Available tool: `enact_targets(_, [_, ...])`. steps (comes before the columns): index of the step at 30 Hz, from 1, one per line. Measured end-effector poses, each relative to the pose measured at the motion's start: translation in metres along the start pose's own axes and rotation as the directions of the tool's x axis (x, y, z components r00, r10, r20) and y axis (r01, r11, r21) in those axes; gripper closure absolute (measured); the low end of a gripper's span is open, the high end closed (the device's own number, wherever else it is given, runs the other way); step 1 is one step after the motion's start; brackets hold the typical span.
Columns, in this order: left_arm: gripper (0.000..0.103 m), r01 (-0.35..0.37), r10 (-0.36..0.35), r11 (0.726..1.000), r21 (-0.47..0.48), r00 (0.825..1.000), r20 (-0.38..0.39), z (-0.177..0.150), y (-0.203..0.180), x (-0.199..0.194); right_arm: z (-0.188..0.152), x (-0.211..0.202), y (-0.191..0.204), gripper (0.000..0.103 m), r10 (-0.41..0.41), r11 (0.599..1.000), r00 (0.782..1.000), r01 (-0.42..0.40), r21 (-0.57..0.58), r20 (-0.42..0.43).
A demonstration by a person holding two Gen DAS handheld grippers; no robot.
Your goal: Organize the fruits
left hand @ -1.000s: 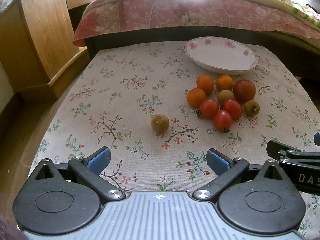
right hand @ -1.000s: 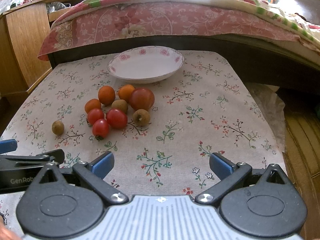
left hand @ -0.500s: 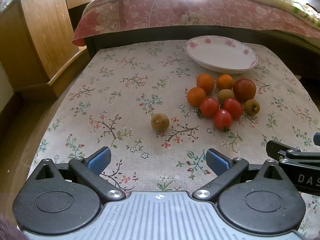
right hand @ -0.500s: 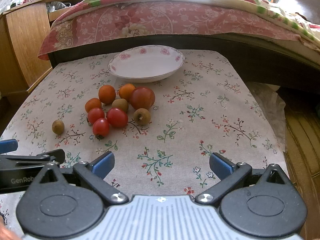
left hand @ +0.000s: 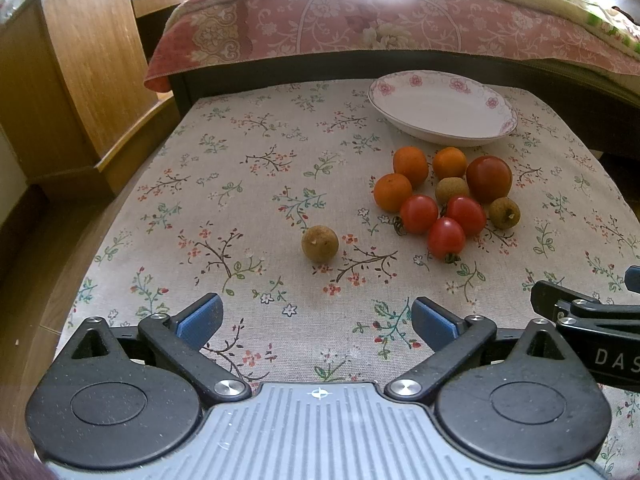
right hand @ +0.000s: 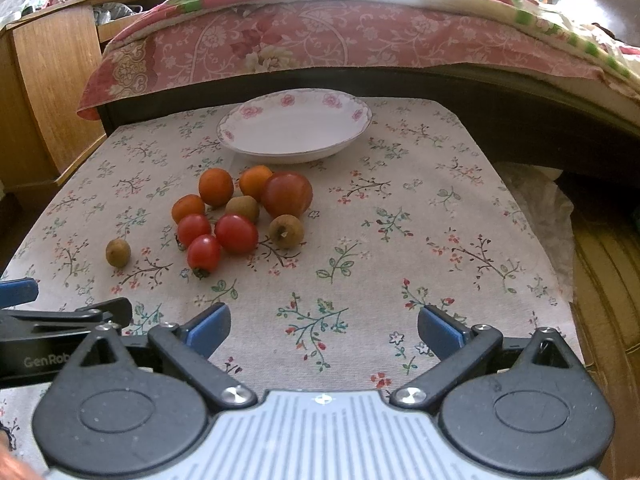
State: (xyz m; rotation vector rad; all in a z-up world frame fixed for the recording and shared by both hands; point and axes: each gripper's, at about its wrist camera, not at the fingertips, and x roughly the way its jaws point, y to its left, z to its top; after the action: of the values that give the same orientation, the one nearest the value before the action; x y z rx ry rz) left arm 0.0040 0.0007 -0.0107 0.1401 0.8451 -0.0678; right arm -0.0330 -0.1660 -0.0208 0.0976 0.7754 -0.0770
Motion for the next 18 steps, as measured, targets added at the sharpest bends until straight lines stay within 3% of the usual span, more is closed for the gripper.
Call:
enact_targets(13, [0.003, -0.015, 0.015, 1.0, -0.002, 1.0, 0.009, -0.002, 0.002, 0.003, 0.003, 0.004, 0.005, 0.008, 0.047, 0.998, 0.999, -0.047, -0.036, -0.001])
enact_targets(18, [0.003, -0.027, 0.027, 1.0, 0.0, 0.999, 0.023, 0.001, 0.007, 0.004, 0.009, 0.005, 0.01, 0.017, 0.104, 0.993, 0.995, -0.103, -0.059, 0.005])
